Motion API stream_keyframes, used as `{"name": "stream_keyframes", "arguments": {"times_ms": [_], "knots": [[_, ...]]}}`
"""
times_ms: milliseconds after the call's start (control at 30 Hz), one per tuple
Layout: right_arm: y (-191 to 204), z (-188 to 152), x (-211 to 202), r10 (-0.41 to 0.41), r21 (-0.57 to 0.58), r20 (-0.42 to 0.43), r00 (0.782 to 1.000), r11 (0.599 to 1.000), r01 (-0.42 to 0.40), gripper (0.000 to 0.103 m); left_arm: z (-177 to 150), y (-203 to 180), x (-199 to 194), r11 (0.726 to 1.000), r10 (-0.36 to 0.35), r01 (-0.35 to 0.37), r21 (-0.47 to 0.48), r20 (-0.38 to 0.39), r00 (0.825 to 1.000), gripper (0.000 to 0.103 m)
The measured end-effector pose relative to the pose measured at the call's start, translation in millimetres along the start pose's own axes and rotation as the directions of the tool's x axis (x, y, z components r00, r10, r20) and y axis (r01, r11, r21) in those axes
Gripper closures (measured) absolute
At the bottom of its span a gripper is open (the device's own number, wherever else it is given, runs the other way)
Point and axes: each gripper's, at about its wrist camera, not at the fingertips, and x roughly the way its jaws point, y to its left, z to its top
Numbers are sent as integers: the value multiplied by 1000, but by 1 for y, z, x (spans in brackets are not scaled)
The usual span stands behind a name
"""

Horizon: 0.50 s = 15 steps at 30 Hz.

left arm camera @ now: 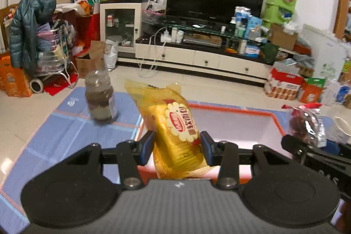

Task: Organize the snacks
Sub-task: 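Carry both bags over the orange box and open both tools to drop them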

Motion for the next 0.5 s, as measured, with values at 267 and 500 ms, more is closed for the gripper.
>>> {"name": "stream_keyframes", "arguments": {"times_ms": [267,500], "knots": [[-21,26,26,28,31,-1,1000,999,-28,49,8,2,20,1000,-29,29,-6,-9,1000,21],[-69,-35,-74,-31,69,57,998,997,27,38,-50,53,-56,994,-17,19,-104,22,1000,1]]}}
